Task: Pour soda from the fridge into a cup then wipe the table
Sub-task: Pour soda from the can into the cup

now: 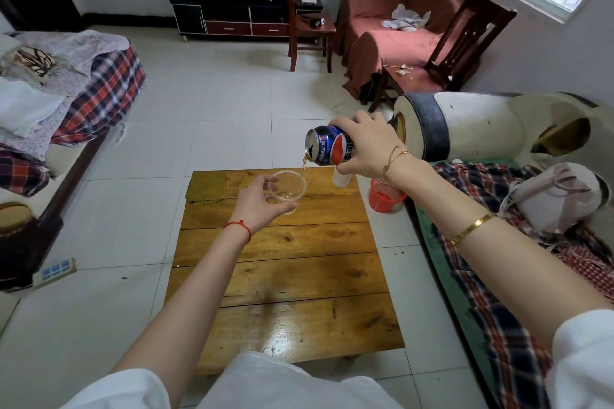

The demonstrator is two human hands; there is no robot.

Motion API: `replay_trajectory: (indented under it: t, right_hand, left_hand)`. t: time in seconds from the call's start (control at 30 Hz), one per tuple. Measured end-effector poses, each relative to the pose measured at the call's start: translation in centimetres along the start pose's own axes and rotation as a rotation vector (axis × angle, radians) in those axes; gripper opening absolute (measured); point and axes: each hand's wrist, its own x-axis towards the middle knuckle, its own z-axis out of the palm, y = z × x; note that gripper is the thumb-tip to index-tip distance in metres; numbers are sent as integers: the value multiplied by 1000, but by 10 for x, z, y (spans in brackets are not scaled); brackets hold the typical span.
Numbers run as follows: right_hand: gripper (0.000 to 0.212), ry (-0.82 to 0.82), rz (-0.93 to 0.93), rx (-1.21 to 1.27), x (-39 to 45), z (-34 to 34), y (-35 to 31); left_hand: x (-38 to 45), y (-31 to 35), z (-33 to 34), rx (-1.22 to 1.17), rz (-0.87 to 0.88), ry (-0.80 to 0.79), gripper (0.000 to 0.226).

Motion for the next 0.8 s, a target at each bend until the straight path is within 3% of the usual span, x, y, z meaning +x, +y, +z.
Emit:
replay_trajectory:
  t: [0.8]
  right_hand:
    - [76, -18, -19, 1, -3, 1, -10]
  left_hand:
    - [-8, 0, -2, -5, 2, 2, 73]
